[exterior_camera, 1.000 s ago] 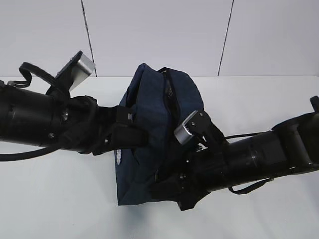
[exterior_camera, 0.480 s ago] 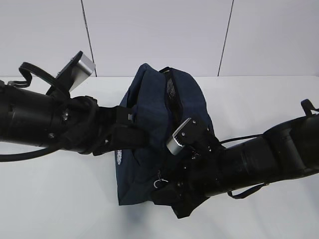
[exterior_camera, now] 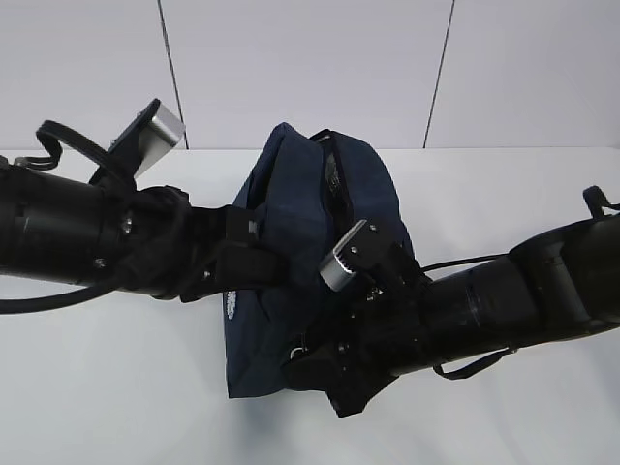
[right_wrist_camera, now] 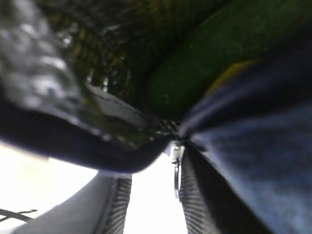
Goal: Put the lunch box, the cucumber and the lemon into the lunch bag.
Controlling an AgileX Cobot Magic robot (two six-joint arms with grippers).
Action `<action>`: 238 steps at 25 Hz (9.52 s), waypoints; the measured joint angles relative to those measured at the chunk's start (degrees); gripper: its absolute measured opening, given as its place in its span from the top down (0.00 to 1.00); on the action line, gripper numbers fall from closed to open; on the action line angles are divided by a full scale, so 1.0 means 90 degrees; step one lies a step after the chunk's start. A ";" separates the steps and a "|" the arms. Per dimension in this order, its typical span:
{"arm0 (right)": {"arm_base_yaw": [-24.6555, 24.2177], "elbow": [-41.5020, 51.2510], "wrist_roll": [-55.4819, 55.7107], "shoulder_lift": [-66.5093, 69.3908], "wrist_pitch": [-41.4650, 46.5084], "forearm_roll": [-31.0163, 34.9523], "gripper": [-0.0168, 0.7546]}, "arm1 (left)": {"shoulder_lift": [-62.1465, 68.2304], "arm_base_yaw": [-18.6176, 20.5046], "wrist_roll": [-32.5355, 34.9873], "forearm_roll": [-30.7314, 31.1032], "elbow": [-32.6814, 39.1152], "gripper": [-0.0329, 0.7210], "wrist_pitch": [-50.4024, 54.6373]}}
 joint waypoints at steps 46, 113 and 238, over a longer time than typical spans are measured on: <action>0.0000 -0.0051 0.0000 0.0461 0.0504 0.0009 0.67 | 0.0000 0.0000 0.0000 0.0000 0.0000 0.96 0.0006; -0.0218 -0.0060 0.0129 0.0461 0.0792 -0.0002 0.97 | 0.0000 0.0000 0.0000 0.0000 0.0000 0.96 0.0031; -0.0218 -0.0116 0.3172 -0.2515 -0.0622 -0.2937 0.97 | 0.0000 0.0000 0.0112 0.0148 0.0000 0.96 -0.0238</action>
